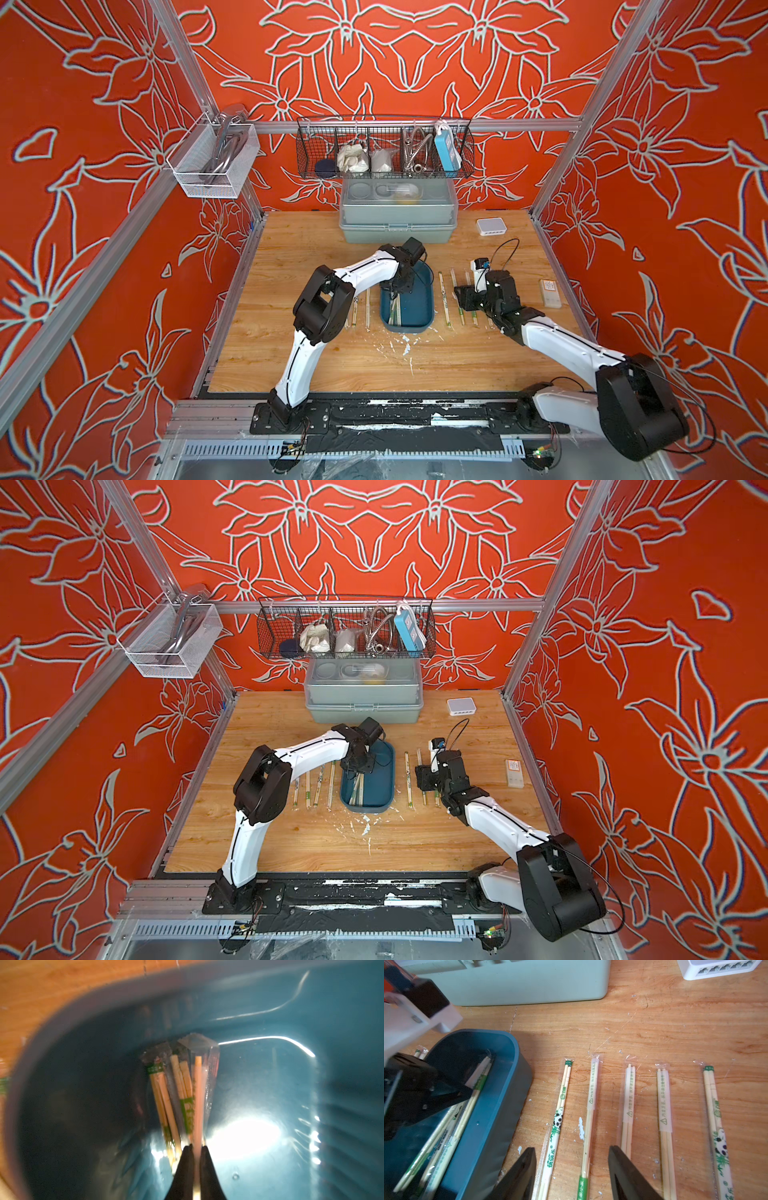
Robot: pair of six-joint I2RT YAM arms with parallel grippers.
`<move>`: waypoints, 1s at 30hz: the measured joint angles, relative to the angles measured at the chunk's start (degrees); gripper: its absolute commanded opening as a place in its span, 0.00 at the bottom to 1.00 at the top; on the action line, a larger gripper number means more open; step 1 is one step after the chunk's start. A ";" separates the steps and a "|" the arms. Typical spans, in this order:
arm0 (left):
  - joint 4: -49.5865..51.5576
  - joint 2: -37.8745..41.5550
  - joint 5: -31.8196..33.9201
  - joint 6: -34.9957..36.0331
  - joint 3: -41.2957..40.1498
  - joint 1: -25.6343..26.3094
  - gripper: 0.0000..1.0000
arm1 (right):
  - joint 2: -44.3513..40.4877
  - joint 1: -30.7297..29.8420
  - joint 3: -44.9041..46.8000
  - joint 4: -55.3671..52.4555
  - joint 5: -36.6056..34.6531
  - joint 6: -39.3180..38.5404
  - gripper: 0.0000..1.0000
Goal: Take the paired disposable chopsticks out of the storage box
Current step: Pick up the paired disposable chopsticks from the storage box.
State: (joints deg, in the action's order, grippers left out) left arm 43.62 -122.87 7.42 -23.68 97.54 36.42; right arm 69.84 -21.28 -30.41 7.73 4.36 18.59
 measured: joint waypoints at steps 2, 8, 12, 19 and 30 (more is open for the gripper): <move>0.50 1.36 -0.11 -0.02 0.00 0.00 0.08 | 0.04 -0.02 -0.02 0.00 0.02 0.00 0.60; 1.62 3.98 -0.31 0.00 0.42 0.00 0.08 | 0.20 -0.02 -0.09 -0.04 0.00 0.00 0.60; 2.75 6.10 -0.31 0.02 0.39 -0.11 0.08 | 0.20 -0.04 -0.09 -0.02 0.02 -0.02 0.63; 3.50 14.53 -1.18 0.07 -1.11 -1.77 0.08 | -2.10 -0.39 0.17 0.68 0.59 -0.48 0.67; 3.26 27.23 -2.64 2.91 -12.35 -12.13 0.07 | -3.21 -1.18 0.52 2.75 2.82 -1.46 0.74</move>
State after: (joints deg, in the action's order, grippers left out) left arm 46.87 -95.64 4.78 -20.78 85.19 24.29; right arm 66.63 -22.46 -29.89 10.48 7.18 17.12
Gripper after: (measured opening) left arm 0.079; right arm 0.714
